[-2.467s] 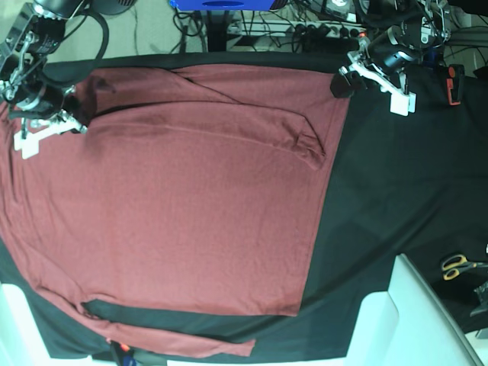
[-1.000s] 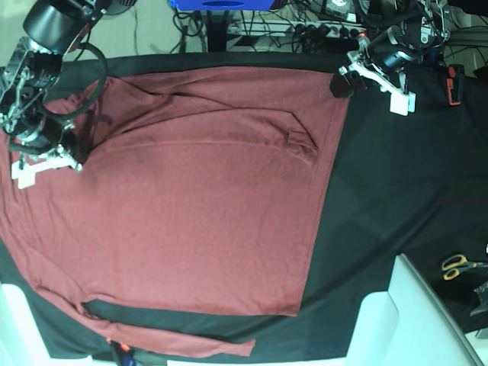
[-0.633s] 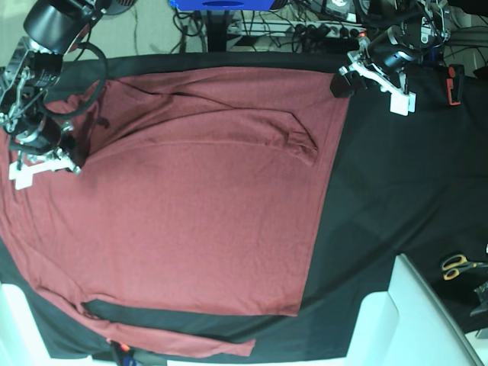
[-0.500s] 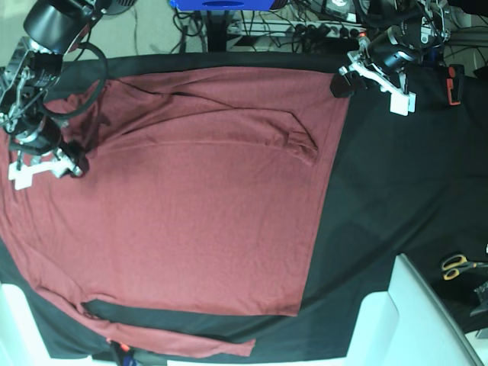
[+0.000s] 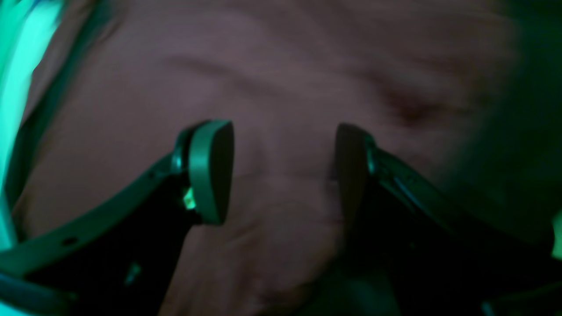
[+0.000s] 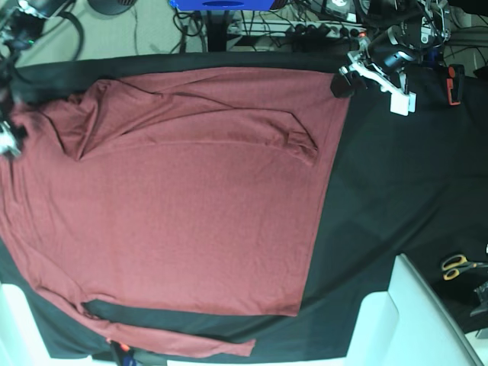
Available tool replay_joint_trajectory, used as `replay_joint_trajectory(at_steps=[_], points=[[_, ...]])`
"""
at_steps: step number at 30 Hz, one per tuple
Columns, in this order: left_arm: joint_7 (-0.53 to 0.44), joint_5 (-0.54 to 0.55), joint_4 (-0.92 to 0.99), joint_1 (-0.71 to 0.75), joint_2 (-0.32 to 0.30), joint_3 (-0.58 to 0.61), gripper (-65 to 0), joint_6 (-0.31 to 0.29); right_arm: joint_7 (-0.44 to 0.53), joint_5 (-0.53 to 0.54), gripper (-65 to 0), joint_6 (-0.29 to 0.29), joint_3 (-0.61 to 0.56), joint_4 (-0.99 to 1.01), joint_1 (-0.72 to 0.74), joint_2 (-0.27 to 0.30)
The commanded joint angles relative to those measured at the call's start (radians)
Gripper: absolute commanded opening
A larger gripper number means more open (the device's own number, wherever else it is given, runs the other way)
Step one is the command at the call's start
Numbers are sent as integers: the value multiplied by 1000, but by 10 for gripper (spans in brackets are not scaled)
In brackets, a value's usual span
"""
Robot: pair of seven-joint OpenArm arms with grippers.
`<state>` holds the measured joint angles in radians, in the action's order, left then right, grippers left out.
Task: Fold the T-shirt properly
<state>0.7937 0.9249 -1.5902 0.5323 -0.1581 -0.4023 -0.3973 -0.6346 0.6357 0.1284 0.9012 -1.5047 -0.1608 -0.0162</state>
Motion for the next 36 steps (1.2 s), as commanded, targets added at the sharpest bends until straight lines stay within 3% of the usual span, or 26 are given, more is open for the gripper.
replay_joint_trajectory(at_steps=[1,6,9,12,18,21,24,26,31,36], points=[[-12,18,-12,4,-8,-2,-650,-13,3,13,-285,7,40,20,19,23],[-12,16,-12,5,-8,-5,-650,-13,3,17,-276,27,124,255,54,132],[-12,15,-12,5,-10,-5,-650,-13,3,17,-276,164,172,402,88,184],[-12,15,-12,5,-11,-5,-650,-13,0,17,-276,228,207,496,108,220],[-12,15,-12,10,-11,-7,-650,-13,3,16,-279,244,203,611,137,262],[-12,15,-12,10,-11,-7,-650,-13,0,14,-282,296,201,622,152,261],[-12,16,-12,10,-11,-8,-650,-13,0,14,-287,300,201,622,155,256],[-12,15,-12,12,-11,-8,-650,-13,0,14,-341,300,201,622,155,255],[-12,15,-12,12,-13,-8,-650,-13,-31,14,-635,302,201,620,155,261],[-12,16,-12,16,-30,-10,-650,-13,-110,16,-645,302,212,519,148,255]])
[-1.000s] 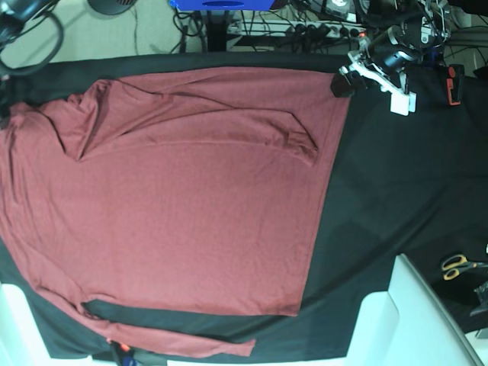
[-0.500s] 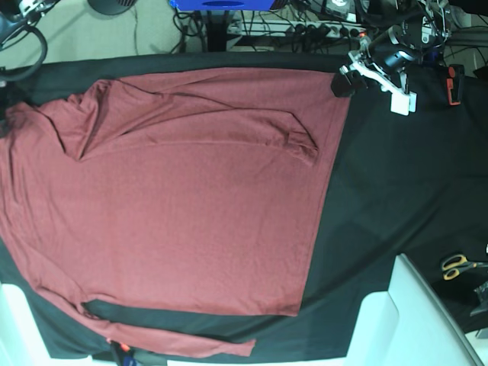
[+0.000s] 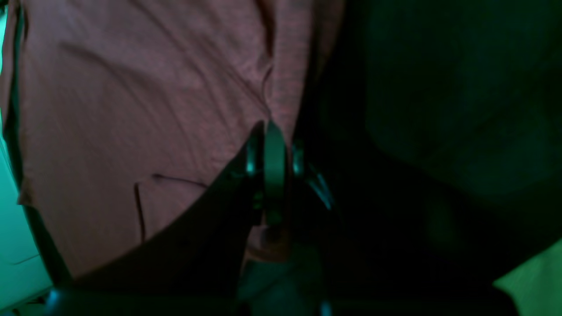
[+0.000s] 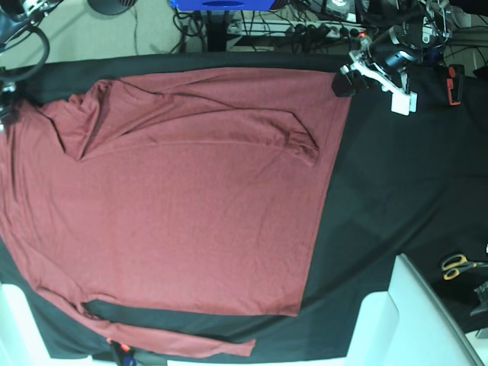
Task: Fold the T-shirt properly
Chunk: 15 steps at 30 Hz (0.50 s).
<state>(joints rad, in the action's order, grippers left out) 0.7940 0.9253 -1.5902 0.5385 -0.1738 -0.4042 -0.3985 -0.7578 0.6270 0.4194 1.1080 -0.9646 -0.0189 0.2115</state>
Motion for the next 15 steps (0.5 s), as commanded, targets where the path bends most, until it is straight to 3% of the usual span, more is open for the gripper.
replay_joint_trajectory(at_steps=[1,8,12,15], points=[[-12,16,-12,19,-19,-8,-650,-12,2,24,-645,11,5,-47,4,26],[-12,21,-19,48,-59,-8,-650,-12,-62,24,-647,3,7,-129,-22,26],[-12,22,-17,48,-73,-8,-650,-12,-90,26,-647,-77,7,-139,-39,26],[-11,22,-19,56,-77,-8,-650,-12,-113,26,-647,-81,7,-198,-54,16]])
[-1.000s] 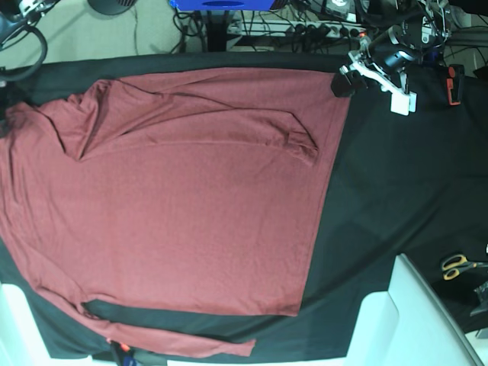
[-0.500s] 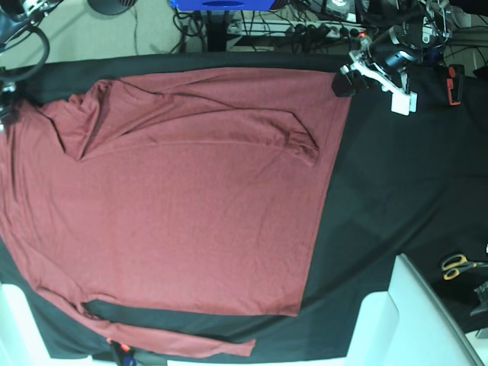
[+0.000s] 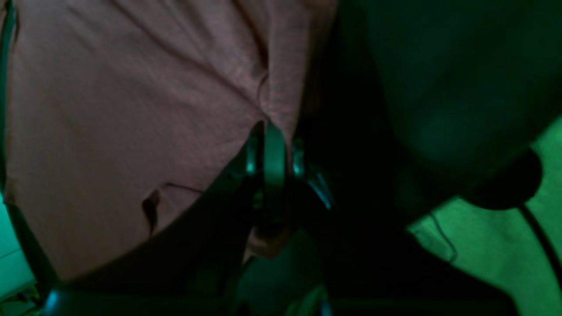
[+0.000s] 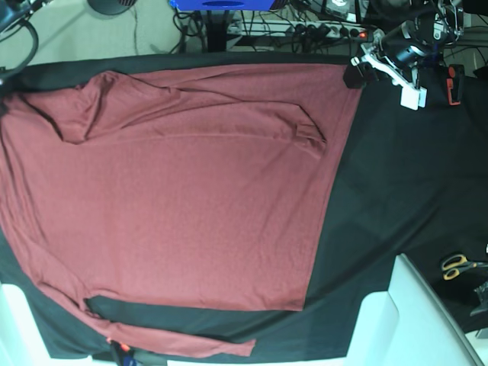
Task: Fold the T-shirt properly
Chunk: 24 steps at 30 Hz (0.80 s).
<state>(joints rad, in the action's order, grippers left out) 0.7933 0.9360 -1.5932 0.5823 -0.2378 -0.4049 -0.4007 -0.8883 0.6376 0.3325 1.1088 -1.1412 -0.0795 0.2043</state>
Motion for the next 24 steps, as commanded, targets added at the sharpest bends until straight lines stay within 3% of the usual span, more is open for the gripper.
replay_joint_trajectory(at_steps=[1,6,12,15,20,24], points=[[-10,12,-17,15,-13,-7,-650,-10,11,15,-647,6,6,-47,2,16],[-10,12,-17,18,-25,-7,-650,-10,-45,15,-647,-52,6,-165,-16,-18],[-10,12,-14,18,-28,-7,-650,-10,-61,9,-647,-60,-3,-185,-10,-30],[-8,12,-17,12,-25,2,-650,-10,-62,9,-647,-125,-5,-185,7,-32],[117,12,-17,-26,-13,-7,-650,-10,-65,9,-647,-214,-9,-185,36,-32],[147,12,-17,-57,-5,-9,-650,-10,-59,9,-645,-318,-88,-185,48,-27]])
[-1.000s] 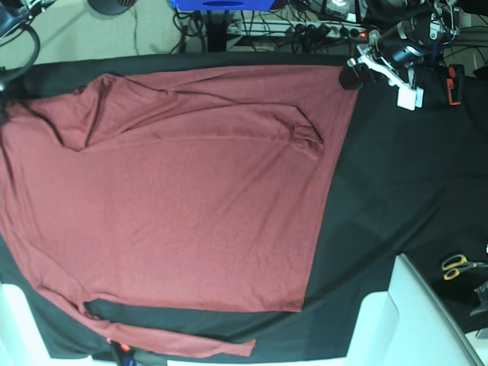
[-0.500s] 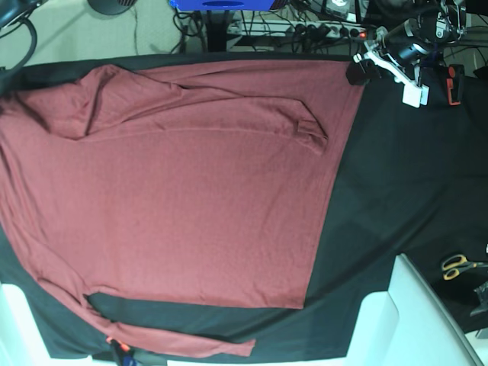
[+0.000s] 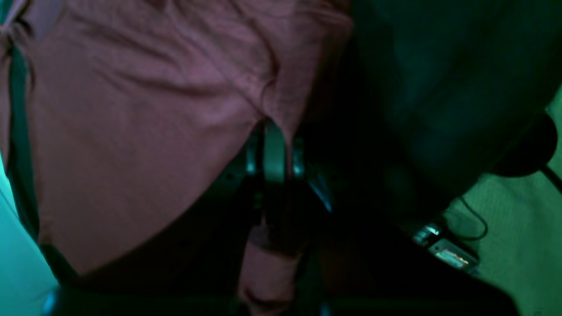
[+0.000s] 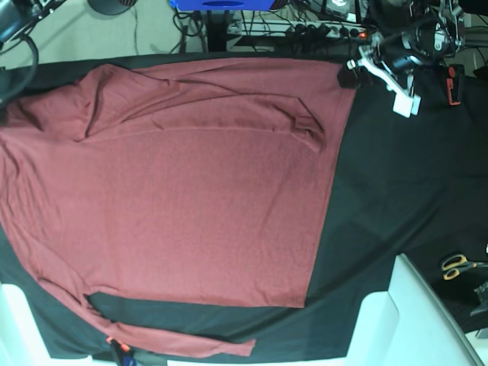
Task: Fold the T-shirt properly
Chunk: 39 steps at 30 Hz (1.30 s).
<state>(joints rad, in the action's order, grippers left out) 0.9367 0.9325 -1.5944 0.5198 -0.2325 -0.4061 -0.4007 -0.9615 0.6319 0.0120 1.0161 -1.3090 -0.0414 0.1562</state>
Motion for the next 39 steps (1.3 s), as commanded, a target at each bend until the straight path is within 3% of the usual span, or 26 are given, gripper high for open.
replay_joint_trajectory(at_steps=[1,4,7,9,13,25,29,33,39], points=[[14,15,-16,-5,-11,-7,-650,-10,16,15,-645,-13,-12,-17,15,23],[38,29,-14,-31,-9,-9,-650,-10,16,15,-645,-24,-33,-14,30,23],[43,113,-4,-43,-15,-9,-650,-8,11,13,-645,-31,-53,42,59,24],[43,162,1,-49,-26,-9,-650,1,16,13,-645,-83,-64,84,65,38],[40,221,6,-74,-40,-9,-650,85,36,15,-645,-108,-107,145,91,56],[41,221,91,-212,-38,-6,-650,119,83,13,-645,-113,-187,311,173,133],[41,222,171,-254,-38,-6,-650,119,135,13,-645,-159,-190,331,173,164],[43,222,231,-293,-38,-6,-650,119,148,13,-645,-160,-191,386,189,191],[126,222,291,-378,-32,-7,-650,119,151,13,-645,-160,-191,467,219,225]])
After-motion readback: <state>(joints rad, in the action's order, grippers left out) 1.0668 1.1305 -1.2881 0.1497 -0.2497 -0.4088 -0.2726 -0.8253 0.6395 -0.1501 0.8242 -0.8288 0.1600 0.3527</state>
